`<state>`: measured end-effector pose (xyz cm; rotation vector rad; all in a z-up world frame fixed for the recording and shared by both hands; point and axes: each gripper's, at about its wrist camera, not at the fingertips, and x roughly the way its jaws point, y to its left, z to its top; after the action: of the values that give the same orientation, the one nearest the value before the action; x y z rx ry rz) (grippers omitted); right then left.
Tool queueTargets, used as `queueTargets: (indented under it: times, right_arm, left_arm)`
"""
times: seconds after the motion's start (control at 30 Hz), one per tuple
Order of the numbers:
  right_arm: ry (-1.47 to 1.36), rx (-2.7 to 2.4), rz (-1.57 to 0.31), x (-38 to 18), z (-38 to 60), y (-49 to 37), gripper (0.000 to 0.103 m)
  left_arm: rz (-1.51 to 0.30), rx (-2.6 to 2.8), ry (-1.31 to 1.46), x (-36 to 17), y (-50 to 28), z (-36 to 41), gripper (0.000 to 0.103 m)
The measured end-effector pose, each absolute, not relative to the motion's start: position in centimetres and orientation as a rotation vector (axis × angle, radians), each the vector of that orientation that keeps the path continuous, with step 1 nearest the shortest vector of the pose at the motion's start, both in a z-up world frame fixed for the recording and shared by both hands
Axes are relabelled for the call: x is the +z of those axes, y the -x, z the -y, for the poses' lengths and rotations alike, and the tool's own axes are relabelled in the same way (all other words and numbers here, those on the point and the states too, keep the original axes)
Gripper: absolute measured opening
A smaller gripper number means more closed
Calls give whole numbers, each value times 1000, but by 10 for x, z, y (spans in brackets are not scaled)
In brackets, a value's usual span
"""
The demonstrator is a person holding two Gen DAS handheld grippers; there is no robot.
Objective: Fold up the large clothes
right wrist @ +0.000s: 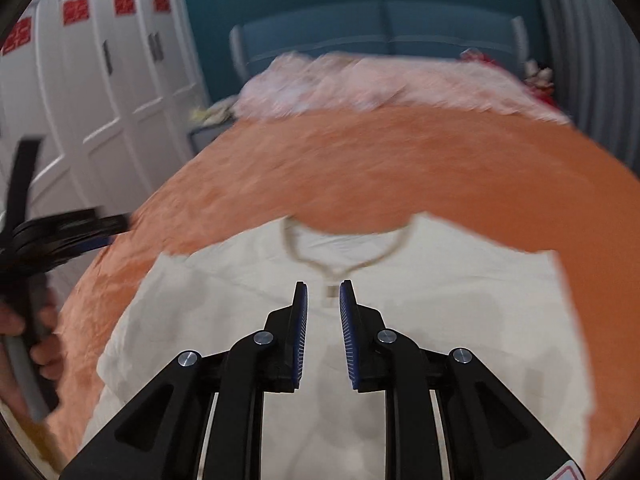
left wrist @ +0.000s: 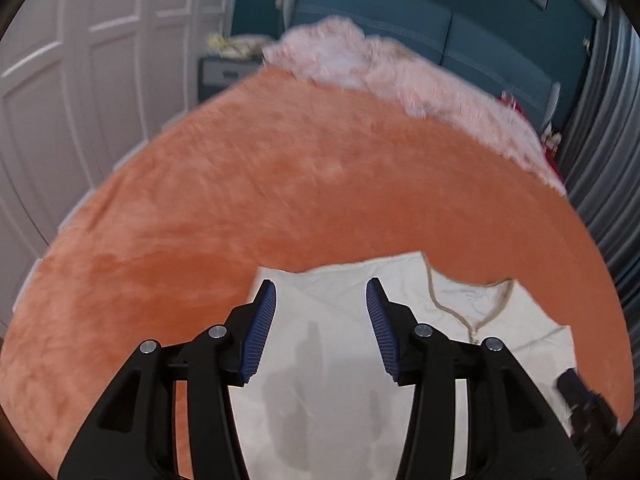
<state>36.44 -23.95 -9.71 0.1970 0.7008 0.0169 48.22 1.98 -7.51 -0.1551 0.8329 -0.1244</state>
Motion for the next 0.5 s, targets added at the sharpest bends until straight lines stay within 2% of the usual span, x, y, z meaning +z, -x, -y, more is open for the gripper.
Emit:
queueTargets:
  times: [0.27,0.33,0.5]
  right_arm:
    - [-134,23,-846,-163,209,-422,18]
    - [-129,3,-865,-177,209,-423,13]
    - [-117,-5,-857,-190,208,-421,12]
  left_arm:
    - [-955,-55,100,-160,-522,-2,45]
    - [-937,-50,80,-176,-519,-7,46]
    - [-862,-63,49,-189,-509,-6,47]
